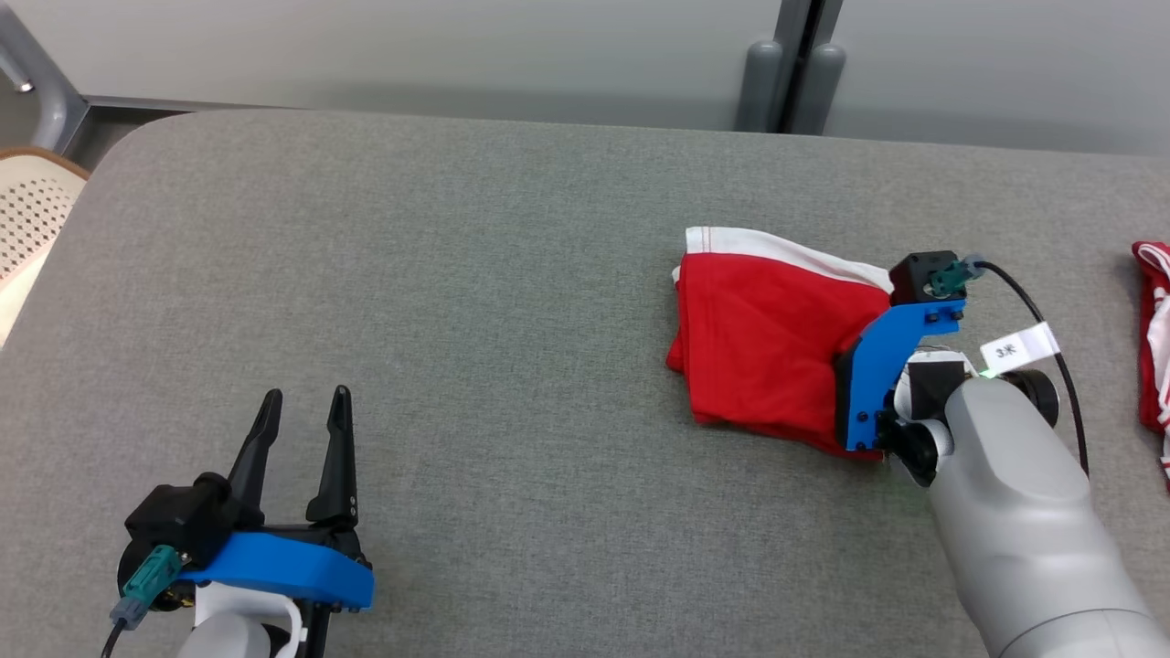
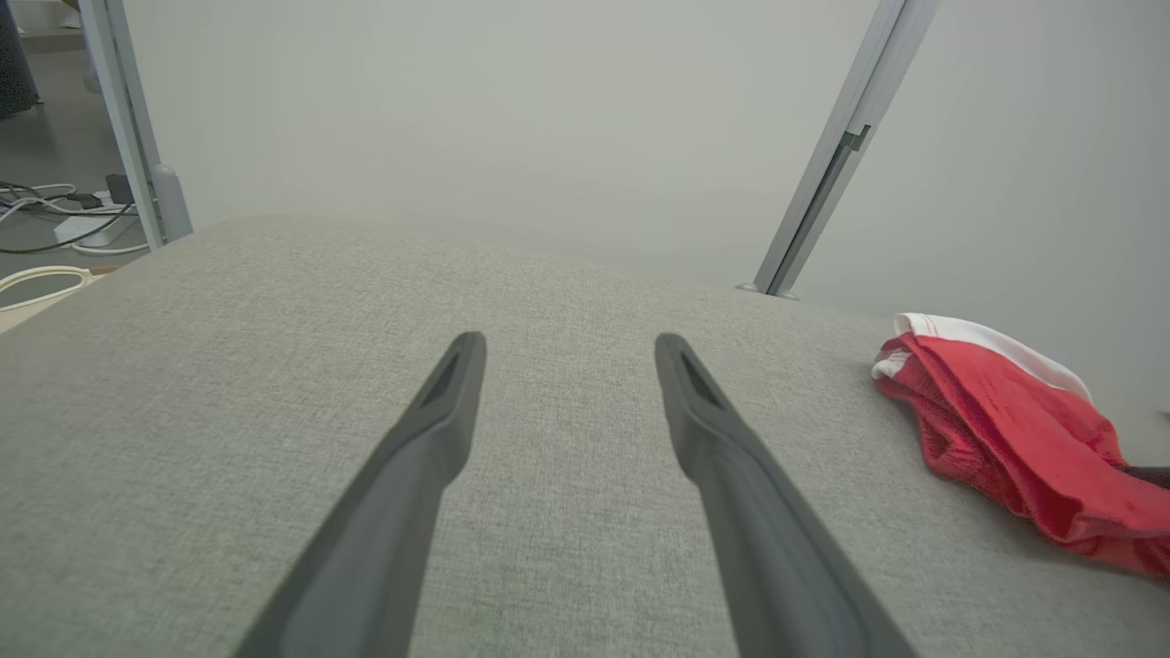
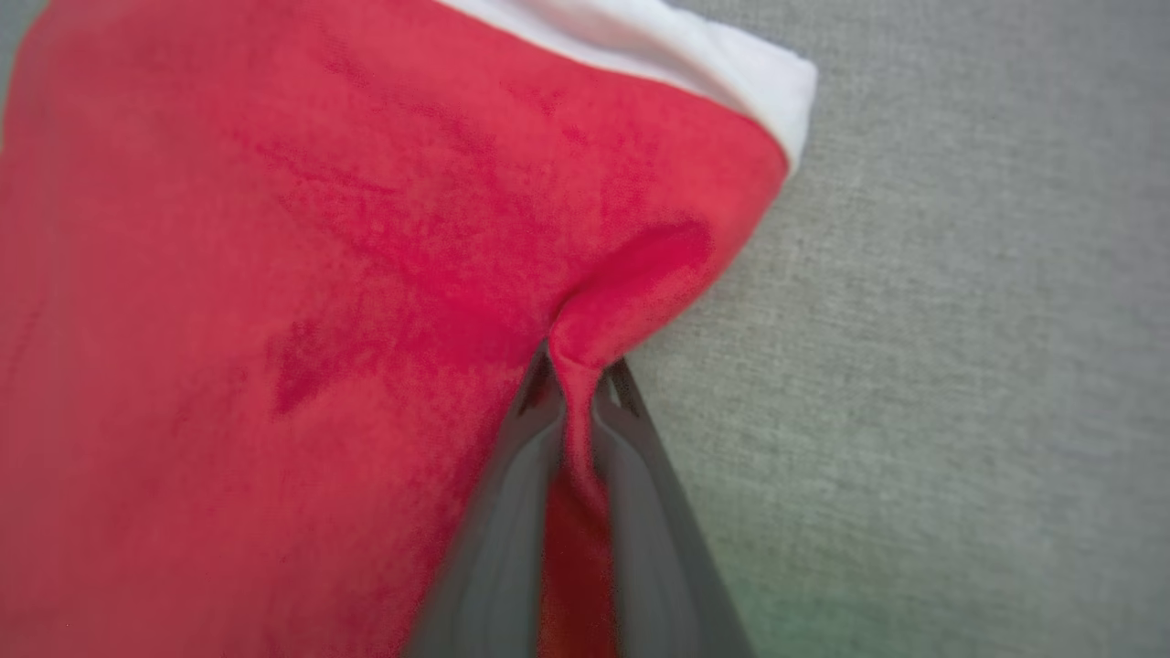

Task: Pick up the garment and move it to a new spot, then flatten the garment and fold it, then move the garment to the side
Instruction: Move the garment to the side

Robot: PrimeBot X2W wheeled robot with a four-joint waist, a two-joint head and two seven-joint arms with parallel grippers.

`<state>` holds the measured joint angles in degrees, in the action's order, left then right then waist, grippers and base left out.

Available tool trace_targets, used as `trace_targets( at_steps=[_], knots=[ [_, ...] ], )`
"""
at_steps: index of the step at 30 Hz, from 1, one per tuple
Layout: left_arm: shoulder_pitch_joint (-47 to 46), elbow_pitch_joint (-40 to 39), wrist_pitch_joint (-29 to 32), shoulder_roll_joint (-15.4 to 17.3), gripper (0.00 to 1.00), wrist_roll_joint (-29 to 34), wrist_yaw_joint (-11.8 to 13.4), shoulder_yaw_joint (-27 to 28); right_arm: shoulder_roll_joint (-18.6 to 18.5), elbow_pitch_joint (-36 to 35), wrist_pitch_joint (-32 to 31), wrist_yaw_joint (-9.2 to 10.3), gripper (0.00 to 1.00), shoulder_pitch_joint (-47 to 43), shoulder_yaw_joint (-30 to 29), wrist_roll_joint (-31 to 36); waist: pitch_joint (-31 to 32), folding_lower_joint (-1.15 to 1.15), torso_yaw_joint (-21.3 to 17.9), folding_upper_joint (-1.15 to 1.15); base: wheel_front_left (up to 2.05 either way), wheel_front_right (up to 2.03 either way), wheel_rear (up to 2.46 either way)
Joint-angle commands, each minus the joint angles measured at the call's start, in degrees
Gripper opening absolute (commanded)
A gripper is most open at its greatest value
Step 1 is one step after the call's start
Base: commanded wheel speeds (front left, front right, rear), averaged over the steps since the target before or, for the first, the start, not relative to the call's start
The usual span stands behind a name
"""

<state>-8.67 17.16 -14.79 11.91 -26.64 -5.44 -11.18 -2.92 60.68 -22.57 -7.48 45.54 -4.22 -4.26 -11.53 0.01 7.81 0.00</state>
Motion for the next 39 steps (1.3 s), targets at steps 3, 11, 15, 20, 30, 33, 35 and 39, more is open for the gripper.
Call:
trace_targets(
  at_steps=[3, 11, 15, 20, 30, 33, 35, 39],
  knots=[
    [0.81, -0.60, -0.33, 0.34, 1.00, 0.43, -0.12, 0.46, -0.48, -1.51, -0.49, -0.03, 0.00, 2.70, 4.18, 5.33, 1.09, -0.01, -2.68, 0.00, 0.00, 0.00, 0.00],
    [3.44, -3.97, -0.42, 0.60, 1.00, 0.02, 0.65, 2.24, -5.81, -6.85, -4.91, -0.02, 0.00, 6.68, 16.64, 7.69, 1.90, -0.01, -9.21, 0.00, 0.00, 0.00, 0.00],
    [4.21, -6.47, -0.39, 0.46, 1.00, 0.46, 0.94, 2.48, -11.14, -10.65, -7.40, -0.02, 0.00, 8.32, 23.25, 5.83, 1.62, -0.01, -12.60, 0.00, 0.00, 0.00, 0.00],
    [3.40, -9.04, -0.36, 0.71, 1.00, 1.18, 0.86, 1.51, -19.63, -15.52, -8.69, -0.02, 0.00, 10.63, 36.07, 2.53, -0.06, -0.01, -15.61, 0.00, 0.00, 0.00, 0.00],
    [-0.10, -12.62, 0.95, 2.26, 1.00, 2.01, 0.69, 0.71, -37.03, -23.41, -6.12, -0.01, 0.00, 17.28, 52.19, -9.70, -7.82, -0.01, -18.02, 0.00, 0.00, 0.00, 0.00],
    [-1.29, -13.71, 1.48, 3.06, 1.00, 1.98, 0.63, 0.91, -40.45, -23.89, -4.80, -0.01, 0.00, 18.05, 51.77, -11.65, -10.56, -0.01, -18.24, 0.00, 0.00, 0.00, 0.00],
    [-2.11, -14.38, 1.86, 3.46, 1.00, 2.05, 0.56, 0.94, -42.03, -23.49, -2.99, -0.01, 0.00, 18.18, 51.25, -12.02, -12.37, -0.01, -18.23, 0.00, 0.00, 0.00, 0.00],
    [-3.94, -16.17, 2.75, 4.72, 1.00, 2.15, 0.68, 1.39, -43.12, -21.25, 0.70, 0.00, 0.00, 18.06, 48.68, -10.82, -15.90, -0.01, -18.31, 0.00, 0.00, 0.00, 0.00]
  ],
)
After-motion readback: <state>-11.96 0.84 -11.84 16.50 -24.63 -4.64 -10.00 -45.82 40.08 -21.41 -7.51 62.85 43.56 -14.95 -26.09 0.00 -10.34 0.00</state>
